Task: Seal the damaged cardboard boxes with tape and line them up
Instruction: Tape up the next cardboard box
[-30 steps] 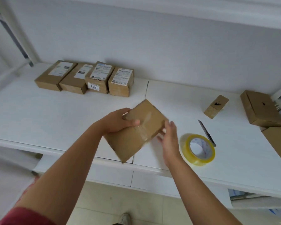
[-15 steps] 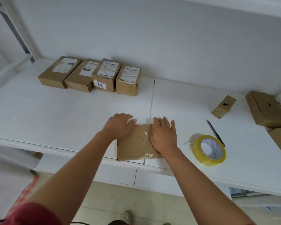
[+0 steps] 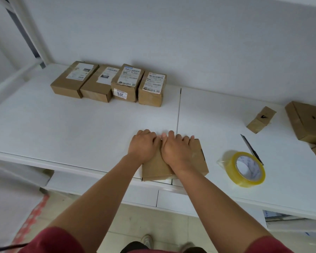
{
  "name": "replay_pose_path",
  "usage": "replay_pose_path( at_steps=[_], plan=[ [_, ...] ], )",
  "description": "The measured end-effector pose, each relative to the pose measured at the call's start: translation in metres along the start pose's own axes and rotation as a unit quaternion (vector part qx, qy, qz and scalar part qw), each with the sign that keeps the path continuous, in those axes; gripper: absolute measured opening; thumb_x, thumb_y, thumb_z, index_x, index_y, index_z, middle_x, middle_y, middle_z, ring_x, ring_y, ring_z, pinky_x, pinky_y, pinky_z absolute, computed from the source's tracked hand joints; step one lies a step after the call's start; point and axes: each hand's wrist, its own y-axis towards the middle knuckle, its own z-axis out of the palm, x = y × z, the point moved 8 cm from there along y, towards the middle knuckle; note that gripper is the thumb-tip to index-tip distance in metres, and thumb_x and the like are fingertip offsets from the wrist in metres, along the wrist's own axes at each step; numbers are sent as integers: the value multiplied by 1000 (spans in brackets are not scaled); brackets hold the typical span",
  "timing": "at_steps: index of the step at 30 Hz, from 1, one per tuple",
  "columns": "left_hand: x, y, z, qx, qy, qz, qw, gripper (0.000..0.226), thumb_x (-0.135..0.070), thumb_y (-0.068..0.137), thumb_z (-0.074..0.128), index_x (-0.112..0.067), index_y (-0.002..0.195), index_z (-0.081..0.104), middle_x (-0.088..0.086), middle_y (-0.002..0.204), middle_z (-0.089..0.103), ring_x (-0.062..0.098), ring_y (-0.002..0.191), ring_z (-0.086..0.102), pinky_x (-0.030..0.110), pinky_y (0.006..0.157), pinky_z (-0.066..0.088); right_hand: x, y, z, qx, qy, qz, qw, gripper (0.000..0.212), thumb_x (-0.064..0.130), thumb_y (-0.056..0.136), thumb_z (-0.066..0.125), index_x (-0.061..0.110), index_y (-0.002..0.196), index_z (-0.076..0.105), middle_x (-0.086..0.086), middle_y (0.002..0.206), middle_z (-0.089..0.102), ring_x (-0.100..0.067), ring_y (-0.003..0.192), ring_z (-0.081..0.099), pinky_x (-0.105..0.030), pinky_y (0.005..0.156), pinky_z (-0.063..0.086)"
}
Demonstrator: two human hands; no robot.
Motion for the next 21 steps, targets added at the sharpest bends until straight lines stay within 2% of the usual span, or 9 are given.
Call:
replay_pose_path(
  at_steps=[3,7,12,16,19,21],
  plan=[
    [2,2,2,4,19,-6,1000,42,-35,106,36,-10,89,65,10,99,61,31,101,51,39,87,39,2,-1,-1,-34,-7,-16,999,47,39,106,19,11,133,45,-13,114,67,-42,120,51,-56,117,14],
    [5,4,5,7,54,-7,998,45,-38,107,31,-13,107,68,7,111,62,29,110,49,37,90,35,-9,4,-7,-37,9,-37,999,42,36,107,19,10,124,47,-9,105,71,-36,108,59,-49,112,25],
    [7,3,6,1,54,-18,998,45,-39,106,32,-12,105,68,7,110,62,29,110,50,38,89,35,-9,3,-11,-59,16,-44,997,40,34,107,19,10,116,50,-9,98,72,-33,100,60,-43,102,33],
    [7,3,5,-6,51,-25,998,46,-41,106,33,-12,103,68,7,110,63,28,110,50,39,91,36,-19,6,-16,-91,48,-36,994,39,35,106,21,12,110,52,-9,84,69,-30,85,61,-38,92,34],
    [8,1,1,-23,51,-40,998,47,-45,104,34,-13,90,65,7,103,62,28,106,51,39,89,37,-12,2,-14,-106,22,-43,993,36,33,107,24,12,107,53,-8,81,69,-30,81,61,-40,86,37],
    [14,-2,-4,-33,64,-81,994,52,-52,101,31,-13,87,62,6,101,60,28,105,51,39,86,38,-10,2,-16,-115,47,-52,991,37,36,106,27,11,110,54,-10,85,70,-32,85,62,-42,86,39]
  ],
)
